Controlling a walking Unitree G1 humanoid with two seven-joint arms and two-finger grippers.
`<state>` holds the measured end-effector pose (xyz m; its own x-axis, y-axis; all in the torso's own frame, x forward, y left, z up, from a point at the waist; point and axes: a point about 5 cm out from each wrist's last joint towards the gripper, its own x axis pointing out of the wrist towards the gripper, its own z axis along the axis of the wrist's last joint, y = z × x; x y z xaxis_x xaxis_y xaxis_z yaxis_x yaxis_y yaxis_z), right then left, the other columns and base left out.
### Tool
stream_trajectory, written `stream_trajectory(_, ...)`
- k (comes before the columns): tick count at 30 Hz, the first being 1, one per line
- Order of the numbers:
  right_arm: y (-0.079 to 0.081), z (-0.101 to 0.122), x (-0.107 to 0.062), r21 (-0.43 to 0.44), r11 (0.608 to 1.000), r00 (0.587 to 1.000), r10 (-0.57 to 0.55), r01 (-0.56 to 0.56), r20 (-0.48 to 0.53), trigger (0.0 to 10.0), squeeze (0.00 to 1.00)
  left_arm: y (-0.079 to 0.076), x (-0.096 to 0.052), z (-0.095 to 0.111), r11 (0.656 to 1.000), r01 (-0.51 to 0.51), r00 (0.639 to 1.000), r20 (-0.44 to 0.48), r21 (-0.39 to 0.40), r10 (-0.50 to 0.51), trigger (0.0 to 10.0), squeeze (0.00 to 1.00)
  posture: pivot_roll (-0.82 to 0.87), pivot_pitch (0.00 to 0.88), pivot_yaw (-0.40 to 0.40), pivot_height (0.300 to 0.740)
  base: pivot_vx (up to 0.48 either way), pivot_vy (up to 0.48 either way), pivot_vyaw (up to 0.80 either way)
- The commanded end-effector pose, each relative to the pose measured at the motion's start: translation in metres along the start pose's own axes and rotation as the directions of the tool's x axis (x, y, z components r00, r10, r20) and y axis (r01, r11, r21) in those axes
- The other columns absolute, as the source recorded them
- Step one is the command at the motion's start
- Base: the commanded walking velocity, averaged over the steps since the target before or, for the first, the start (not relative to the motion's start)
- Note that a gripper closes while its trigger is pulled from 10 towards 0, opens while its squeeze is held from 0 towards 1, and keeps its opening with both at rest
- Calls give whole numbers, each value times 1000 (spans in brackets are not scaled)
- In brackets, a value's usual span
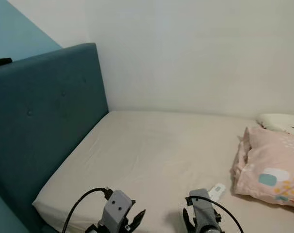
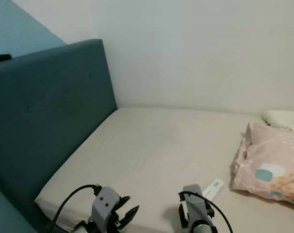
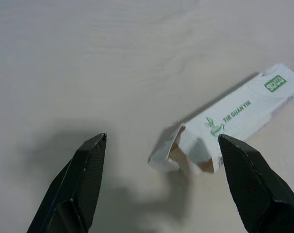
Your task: Clean up the room
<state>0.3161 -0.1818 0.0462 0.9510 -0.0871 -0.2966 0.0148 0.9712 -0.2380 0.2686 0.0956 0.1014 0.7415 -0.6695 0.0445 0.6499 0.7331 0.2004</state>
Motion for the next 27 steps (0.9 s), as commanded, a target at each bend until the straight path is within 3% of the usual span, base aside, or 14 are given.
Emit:
stream_trajectory(1,-6,-2,3,39,999,1000,1,0,-22,10000,1000,-7,1,5,997,77,997,15,15,-77,10000,0,46,253,29,610,0,0,0)
stream_trajectory(3,-9,0,6,52,999,1000,-2,3,-27,10000,1000,-10,3,8,995,102,994,26,19,-103,10000,0,48,258,29,610,0,0,0)
stream_trajectory(4,-12,3,10,52,999,1000,5,-4,-24,10000,0,-11,5,13,991,129,991,41,27,-130,10000,0,57,278,31,610,0,0,0)
stream_trajectory(10,-23,21,21,20,999,999,31,-31,-12,10000,0,-8,6,25,986,163,984,62,44,-166,10000,0,82,323,35,610,0,0,0)
stream_trajectory(16,-28,25,25,0,999,998,44,-44,-46,10000,0,-5,2,25,985,167,984,48,44,-169,10000,0,89,329,34,610,0,0,0)
stream_trajectory(22,-32,22,28,41,997,993,62,-59,-96,10000,0,-13,-3,26,967,254,966,34,23,-255,10000,0,93,334,34,610,0,0,0)
stream_trajectory(27,-37,25,29,20,999,995,36,-35,-96,10000,0,-16,-4,27,957,288,957,31,36,-289,10000,0,92,332,35,610,0,0,0)
